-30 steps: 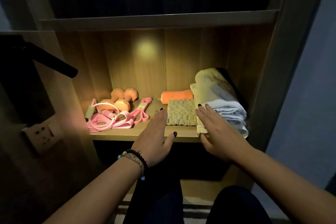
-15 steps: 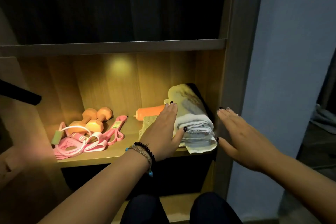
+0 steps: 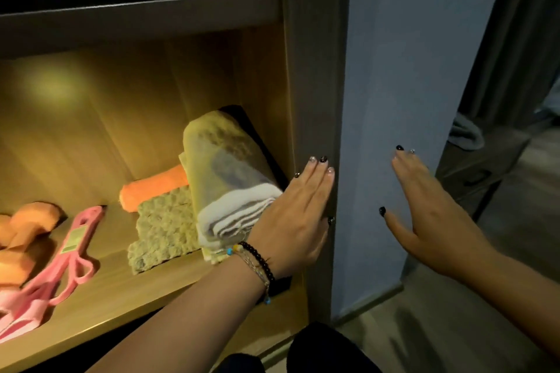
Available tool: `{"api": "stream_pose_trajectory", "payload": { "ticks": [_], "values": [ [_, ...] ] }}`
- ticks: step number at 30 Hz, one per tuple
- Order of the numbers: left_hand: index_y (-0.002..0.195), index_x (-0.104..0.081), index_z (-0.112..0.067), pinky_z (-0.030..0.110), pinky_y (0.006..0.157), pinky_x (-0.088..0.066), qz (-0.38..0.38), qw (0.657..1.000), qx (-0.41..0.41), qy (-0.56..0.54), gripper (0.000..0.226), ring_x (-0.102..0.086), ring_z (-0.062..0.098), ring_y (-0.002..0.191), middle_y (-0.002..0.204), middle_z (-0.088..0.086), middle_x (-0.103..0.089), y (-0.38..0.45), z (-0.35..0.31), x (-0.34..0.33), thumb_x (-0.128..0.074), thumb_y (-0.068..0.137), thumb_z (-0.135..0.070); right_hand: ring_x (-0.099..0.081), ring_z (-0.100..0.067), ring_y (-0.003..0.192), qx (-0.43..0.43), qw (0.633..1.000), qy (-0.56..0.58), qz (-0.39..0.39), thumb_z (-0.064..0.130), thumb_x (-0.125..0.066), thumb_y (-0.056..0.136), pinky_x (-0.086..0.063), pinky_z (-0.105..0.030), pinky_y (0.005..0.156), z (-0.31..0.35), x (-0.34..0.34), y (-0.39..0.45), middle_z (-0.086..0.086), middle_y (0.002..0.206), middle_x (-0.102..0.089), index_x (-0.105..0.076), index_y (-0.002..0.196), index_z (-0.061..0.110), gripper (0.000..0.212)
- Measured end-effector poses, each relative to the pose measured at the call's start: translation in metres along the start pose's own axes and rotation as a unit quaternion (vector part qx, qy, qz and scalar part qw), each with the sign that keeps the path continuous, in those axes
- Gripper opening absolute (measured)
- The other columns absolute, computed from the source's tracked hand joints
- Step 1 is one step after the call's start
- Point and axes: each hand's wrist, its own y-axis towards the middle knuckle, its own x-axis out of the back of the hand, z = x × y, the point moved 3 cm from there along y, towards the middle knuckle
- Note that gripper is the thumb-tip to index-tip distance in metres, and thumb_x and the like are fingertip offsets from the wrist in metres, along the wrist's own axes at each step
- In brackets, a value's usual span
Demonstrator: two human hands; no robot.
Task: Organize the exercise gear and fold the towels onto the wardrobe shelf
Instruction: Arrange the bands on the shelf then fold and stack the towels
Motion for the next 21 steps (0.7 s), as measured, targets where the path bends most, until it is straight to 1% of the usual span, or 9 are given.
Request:
{"api": "stream_pose_trajectory", "payload": {
  "ticks": [3,6,8,10,12,13,15,18,21],
  "values": [
    [0.147,-0.029,0.003,0.041,0.115,-0.023,0.026,0.998,-0.048,-0.009,0.064,-0.025,0.032,0.145,0.154,0.02,-0.03,0.036,-0.007,-0.024,-0.039,0.091,-0.028,-0.02,-0.028,0.144,-0.048,0.999,-0.014,0.012,0.023,-0.065,0.085,-0.018,-0.046,0.114,-0.03,-0.005,0.001,-0.021,0.155,-0.024,-0.023,0.148,-0.004,0.081],
    [0.148,-0.026,0.003,0.04,0.117,-0.019,0.058,0.993,-0.099,-0.016,0.067,-0.022,0.032,0.146,0.155,0.021,-0.026,0.07,-0.012,-0.044,-0.045,0.092,-0.027,-0.02,-0.032,0.144,-0.077,0.995,-0.028,0.054,0.023,-0.067,0.085,-0.019,-0.047,0.114,-0.055,-0.012,0.005,-0.023,0.154,-0.024,-0.024,0.147,-0.006,0.081],
    [0.15,-0.021,0.002,0.04,0.119,-0.017,0.081,0.988,-0.127,-0.017,0.071,-0.017,0.031,0.147,0.157,0.02,-0.02,0.097,-0.017,-0.045,-0.05,0.093,-0.028,-0.021,-0.034,0.143,-0.098,0.991,-0.038,0.086,0.02,-0.07,0.083,-0.022,-0.049,0.114,-0.068,-0.008,0.013,-0.025,0.153,-0.025,-0.025,0.146,-0.008,0.082],
    [0.151,-0.012,0.001,0.039,0.121,-0.013,0.096,0.986,-0.134,-0.03,0.073,-0.009,0.03,0.149,0.16,0.019,-0.011,0.123,-0.019,-0.035,-0.049,0.095,-0.03,-0.022,-0.036,0.143,-0.112,0.986,-0.054,0.112,0.019,-0.071,0.083,-0.024,-0.051,0.114,-0.076,0.006,0.027,-0.025,0.153,-0.025,-0.026,0.146,-0.008,0.082],
    [0.152,-0.009,0.001,0.036,0.12,-0.006,0.086,0.987,-0.129,-0.033,0.074,-0.008,0.029,0.149,0.16,0.019,-0.008,0.15,-0.021,-0.014,-0.047,0.097,-0.03,-0.015,-0.032,0.146,-0.128,0.983,-0.069,0.113,0.022,-0.067,0.087,-0.022,-0.049,0.117,-0.084,0.029,0.045,-0.021,0.157,-0.018,-0.019,0.149,-0.003,0.082],
    [0.152,-0.007,0.001,0.035,0.118,-0.001,0.081,0.988,-0.125,-0.033,0.074,-0.007,0.028,0.149,0.16,0.018,-0.007,0.162,-0.022,-0.002,-0.047,0.097,-0.03,-0.009,-0.028,0.148,-0.14,0.981,-0.07,0.116,0.025,-0.063,0.09,-0.014,-0.044,0.12,-0.086,0.042,0.053,-0.016,0.159,-0.013,-0.013,0.151,0.001,0.082],
    [0.152,0.001,-0.001,0.033,0.115,0.008,0.092,0.986,-0.124,-0.055,0.074,0.001,0.027,0.149,0.161,0.017,0.001,0.184,-0.022,0.024,-0.042,0.099,-0.03,0.001,-0.022,0.149,-0.179,0.974,-0.053,0.125,0.031,-0.057,0.093,-0.001,-0.032,0.118,-0.088,0.073,0.07,-0.008,0.161,-0.003,-0.003,0.152,0.01,0.083],
    [0.15,0.012,-0.004,0.033,0.117,0.01,0.121,0.982,-0.127,-0.07,0.074,0.012,0.025,0.149,0.161,0.014,0.012,0.208,-0.024,0.059,-0.036,0.102,-0.032,0.008,-0.019,0.148,-0.222,0.964,-0.062,0.13,0.034,-0.052,0.096,0.003,-0.028,0.116,-0.087,0.121,0.08,-0.008,0.161,0.006,0.002,0.152,0.009,0.082],
    [0.15,0.013,-0.004,0.033,0.116,0.01,0.143,0.978,-0.132,-0.078,0.074,0.013,0.025,0.148,0.161,0.013,0.013,0.226,-0.027,0.084,-0.034,0.102,-0.033,0.01,-0.018,0.148,-0.254,0.955,-0.062,0.14,0.037,-0.052,0.096,0.001,-0.03,0.119,-0.082,0.161,0.088,-0.006,0.161,0.008,0.003,0.153,0.011,0.083]
  ]
}}
